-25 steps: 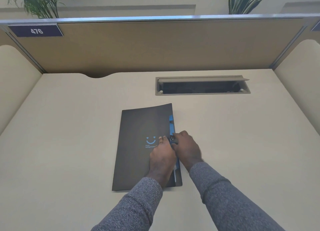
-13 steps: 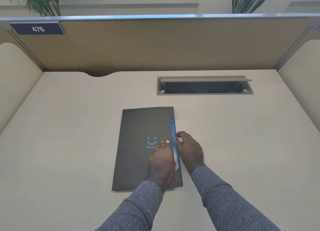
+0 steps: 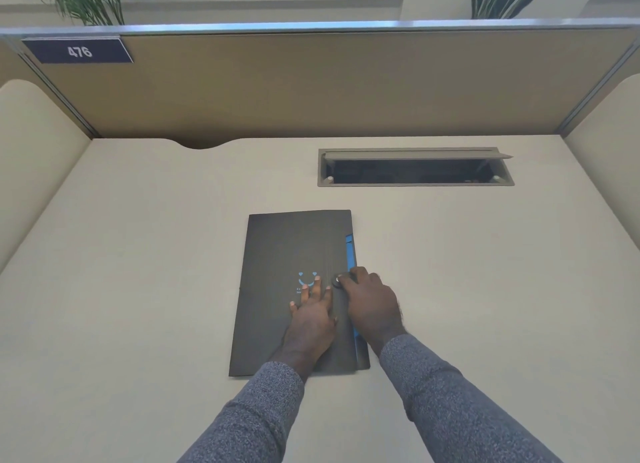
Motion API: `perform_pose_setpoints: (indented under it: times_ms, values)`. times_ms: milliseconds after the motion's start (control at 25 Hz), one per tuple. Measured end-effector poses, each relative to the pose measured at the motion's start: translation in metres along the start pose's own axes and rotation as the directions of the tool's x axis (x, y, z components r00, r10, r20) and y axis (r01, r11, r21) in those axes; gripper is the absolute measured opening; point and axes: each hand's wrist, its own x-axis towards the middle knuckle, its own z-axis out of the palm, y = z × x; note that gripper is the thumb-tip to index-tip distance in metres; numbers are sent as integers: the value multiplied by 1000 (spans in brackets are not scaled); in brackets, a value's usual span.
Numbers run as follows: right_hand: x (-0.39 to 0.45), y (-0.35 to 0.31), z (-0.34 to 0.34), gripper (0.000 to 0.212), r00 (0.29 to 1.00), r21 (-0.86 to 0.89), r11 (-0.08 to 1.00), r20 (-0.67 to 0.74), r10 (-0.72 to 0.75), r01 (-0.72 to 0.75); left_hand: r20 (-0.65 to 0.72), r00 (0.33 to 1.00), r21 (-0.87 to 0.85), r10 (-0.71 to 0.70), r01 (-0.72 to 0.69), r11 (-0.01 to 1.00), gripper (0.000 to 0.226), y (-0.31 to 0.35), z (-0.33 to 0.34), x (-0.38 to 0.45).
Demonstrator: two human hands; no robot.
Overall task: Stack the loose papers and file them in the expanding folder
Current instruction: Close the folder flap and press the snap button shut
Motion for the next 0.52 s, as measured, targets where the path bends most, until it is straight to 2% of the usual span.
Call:
perform_pose_setpoints:
  times_ms: [120,280,520]
  values:
    - [-3,-6,3,44,999,-110,993,-19,-33,31,1,1000,32,1,-1,999,64,0,2,1]
    - [-2,-15,3,33,996,-235,970,-51,-70,57,10,1000,40,-2,2,999,62,-1,5,3]
    - [1,-20,2,29,993,-362,925,69,-100,118,14,1000,29,-9,9,1000,60,0,6,5]
